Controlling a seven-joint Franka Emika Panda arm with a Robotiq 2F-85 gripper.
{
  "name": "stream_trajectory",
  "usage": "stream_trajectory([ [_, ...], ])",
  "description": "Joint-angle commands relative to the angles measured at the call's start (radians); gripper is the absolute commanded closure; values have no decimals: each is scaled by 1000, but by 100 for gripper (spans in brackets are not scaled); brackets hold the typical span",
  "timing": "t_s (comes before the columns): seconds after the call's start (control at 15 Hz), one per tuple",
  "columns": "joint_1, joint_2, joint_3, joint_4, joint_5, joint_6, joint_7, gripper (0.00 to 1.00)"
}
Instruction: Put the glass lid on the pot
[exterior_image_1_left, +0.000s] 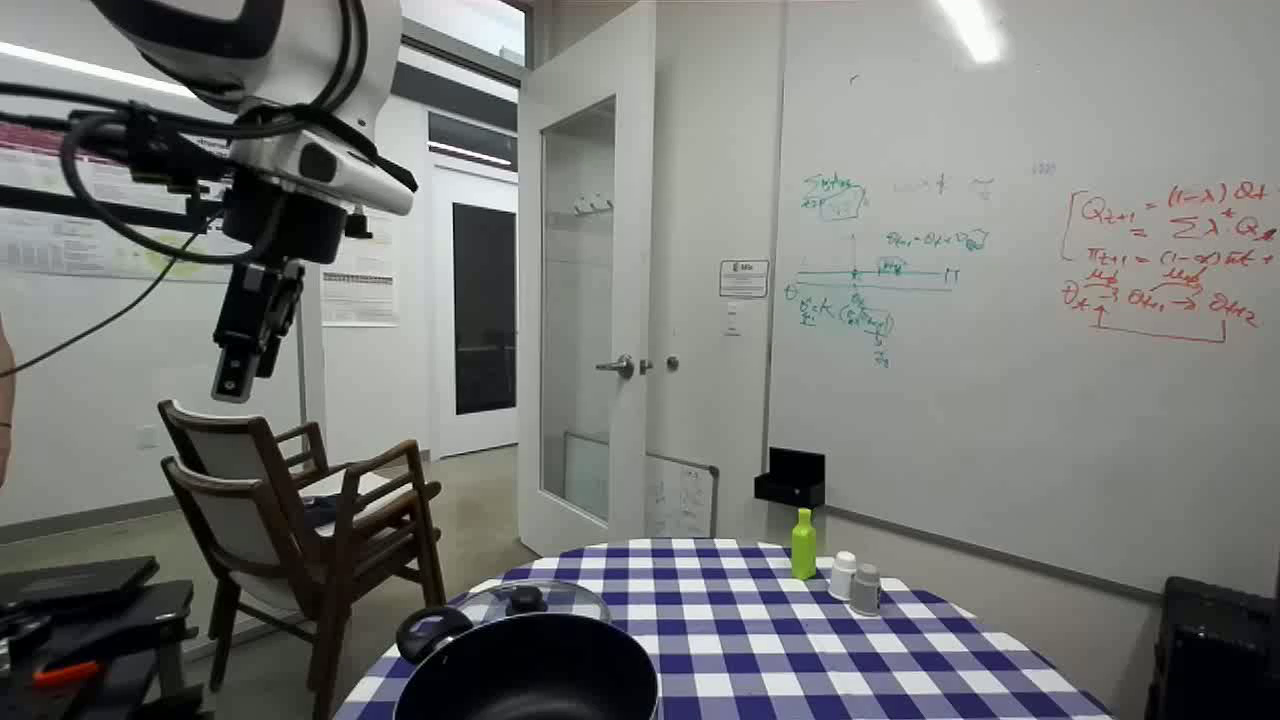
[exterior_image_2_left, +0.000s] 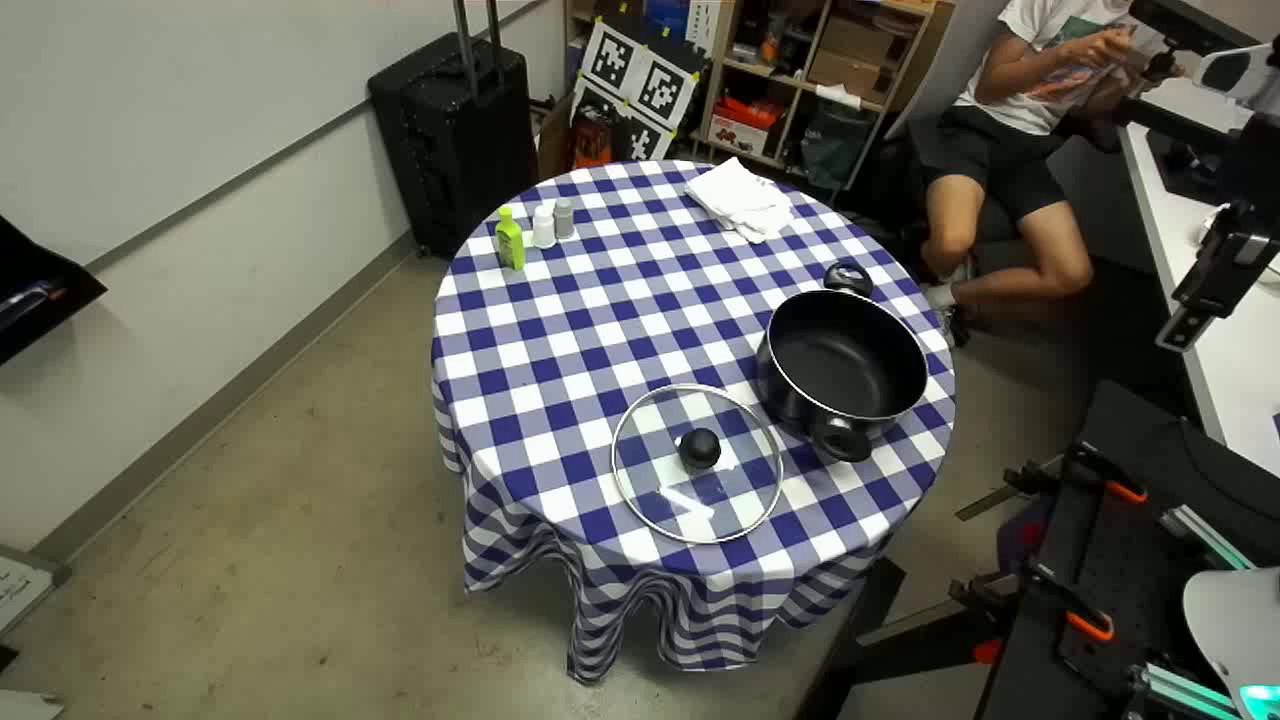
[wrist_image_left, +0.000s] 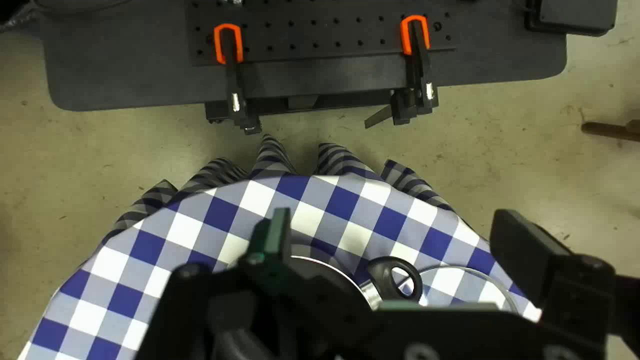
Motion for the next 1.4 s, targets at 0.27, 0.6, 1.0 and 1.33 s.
stream_trajectory([
  [0.27,-10,1,9,2,5,-3,-5,0],
  [0.6,20,208,-6,52,22,105,-83,0],
  [1.0,104,455,46,47,153,266,-186,0],
  [1.33,199,635,188,43,367,527,-154,0],
])
